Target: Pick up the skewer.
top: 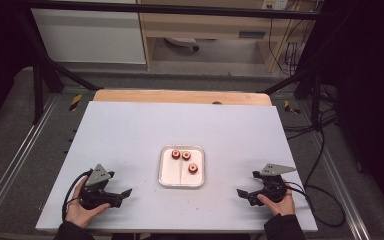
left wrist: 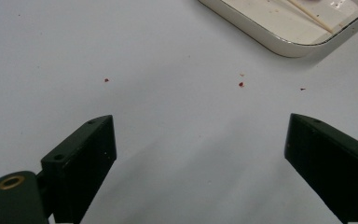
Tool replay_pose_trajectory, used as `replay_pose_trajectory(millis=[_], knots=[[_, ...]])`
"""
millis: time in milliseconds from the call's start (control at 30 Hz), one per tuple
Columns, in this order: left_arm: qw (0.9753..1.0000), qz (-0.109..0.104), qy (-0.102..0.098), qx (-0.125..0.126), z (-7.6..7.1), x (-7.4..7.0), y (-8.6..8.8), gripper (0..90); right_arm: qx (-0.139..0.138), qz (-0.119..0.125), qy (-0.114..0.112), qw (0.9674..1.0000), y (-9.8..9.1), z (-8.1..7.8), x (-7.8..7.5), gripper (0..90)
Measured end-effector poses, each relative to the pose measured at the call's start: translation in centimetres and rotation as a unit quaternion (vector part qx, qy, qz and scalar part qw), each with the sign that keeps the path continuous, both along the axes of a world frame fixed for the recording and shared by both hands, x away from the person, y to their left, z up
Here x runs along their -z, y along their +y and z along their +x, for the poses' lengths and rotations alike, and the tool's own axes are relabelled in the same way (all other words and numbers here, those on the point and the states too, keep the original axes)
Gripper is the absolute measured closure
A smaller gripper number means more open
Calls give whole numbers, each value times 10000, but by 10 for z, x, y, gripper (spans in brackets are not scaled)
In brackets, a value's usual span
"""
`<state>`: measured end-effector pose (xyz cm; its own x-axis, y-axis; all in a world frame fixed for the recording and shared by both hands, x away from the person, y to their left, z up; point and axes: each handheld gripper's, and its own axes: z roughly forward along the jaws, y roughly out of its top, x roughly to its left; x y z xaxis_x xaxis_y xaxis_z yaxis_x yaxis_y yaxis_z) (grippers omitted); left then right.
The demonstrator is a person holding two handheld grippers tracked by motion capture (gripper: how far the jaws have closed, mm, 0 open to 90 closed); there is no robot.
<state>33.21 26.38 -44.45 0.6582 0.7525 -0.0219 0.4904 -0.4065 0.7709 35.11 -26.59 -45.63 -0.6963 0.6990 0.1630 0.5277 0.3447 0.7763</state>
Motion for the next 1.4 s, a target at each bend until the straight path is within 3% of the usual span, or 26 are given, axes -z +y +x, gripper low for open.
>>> replay_pose_trajectory(millis=[433,700,967,1000,1400], knots=[[10000,21,95,-13,0,-1,-10,96,32,-30,53,10000,1,0,1,14],[9998,35,117,133,3,-7,-26,135,54,-38,58,10000,1,0,1,12],[9993,88,114,340,6,-15,-48,242,44,-62,55,10000,2,0,2,12],[9991,116,100,391,7,-17,-54,290,48,-57,65,10000,2,0,1,12],[9985,183,112,507,16,-27,-92,509,45,-49,52,10000,2,-1,1,13]])
